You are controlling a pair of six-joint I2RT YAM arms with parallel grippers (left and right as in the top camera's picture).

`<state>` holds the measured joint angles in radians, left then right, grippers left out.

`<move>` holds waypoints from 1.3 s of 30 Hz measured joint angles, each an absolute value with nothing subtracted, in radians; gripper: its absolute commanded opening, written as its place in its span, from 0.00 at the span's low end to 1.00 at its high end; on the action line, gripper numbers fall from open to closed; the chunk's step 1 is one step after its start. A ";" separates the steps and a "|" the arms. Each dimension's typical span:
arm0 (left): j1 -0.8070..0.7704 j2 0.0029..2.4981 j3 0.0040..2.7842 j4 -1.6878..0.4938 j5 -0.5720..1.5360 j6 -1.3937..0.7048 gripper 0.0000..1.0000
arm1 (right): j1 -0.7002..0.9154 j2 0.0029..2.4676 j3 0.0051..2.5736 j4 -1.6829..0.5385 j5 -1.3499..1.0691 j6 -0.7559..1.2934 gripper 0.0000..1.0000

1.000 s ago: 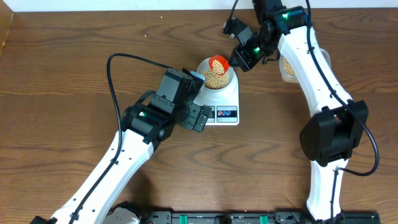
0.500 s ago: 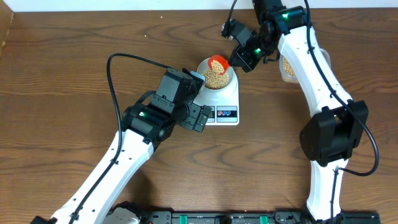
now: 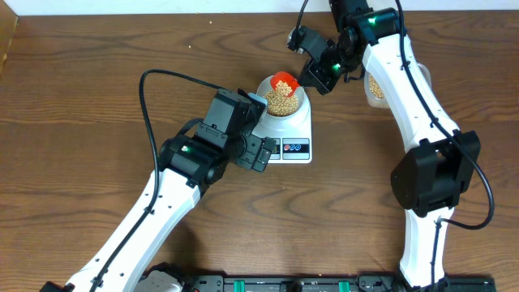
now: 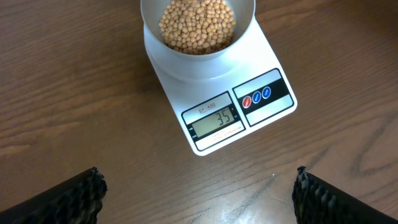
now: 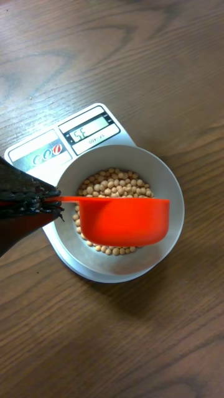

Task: Scoop item into bowl and weigh 50g on scale
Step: 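Hold the scoop tilted over the bowl, shaking out more soybeans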

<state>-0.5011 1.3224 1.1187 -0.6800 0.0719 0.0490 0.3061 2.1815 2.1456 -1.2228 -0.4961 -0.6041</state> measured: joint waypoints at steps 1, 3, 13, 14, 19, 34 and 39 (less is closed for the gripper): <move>-0.501 1.322 1.119 -0.680 0.072 0.049 0.98 | 0.306 2.181 2.146 -1.223 -0.496 -0.605 0.01; -0.501 1.322 1.119 -0.680 0.072 0.049 0.98 | 0.306 2.181 2.146 -1.223 -0.496 -0.608 0.01; -0.501 1.322 1.119 -0.680 0.072 0.049 0.98 | 0.306 2.181 2.146 -1.223 -0.496 -0.611 0.01; -0.501 1.322 1.119 -0.680 0.072 0.049 0.98 | 0.306 2.181 2.146 -1.223 -0.496 -0.611 0.01; -0.501 1.322 1.119 -0.680 0.072 0.049 0.98 | 0.306 2.181 2.146 -1.223 -0.496 -0.611 0.01; -0.501 1.322 1.119 -0.680 0.072 0.049 0.98 | 0.306 2.181 2.146 -1.223 -0.496 -0.616 0.01; -0.501 1.322 1.119 -0.680 0.072 0.049 0.98 | 0.306 2.181 2.146 -1.223 -0.496 -0.646 0.01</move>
<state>-0.5011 1.3224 1.1187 -0.6800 0.0719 0.0490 0.3061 2.1815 2.1456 -1.2228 -0.4961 -0.6456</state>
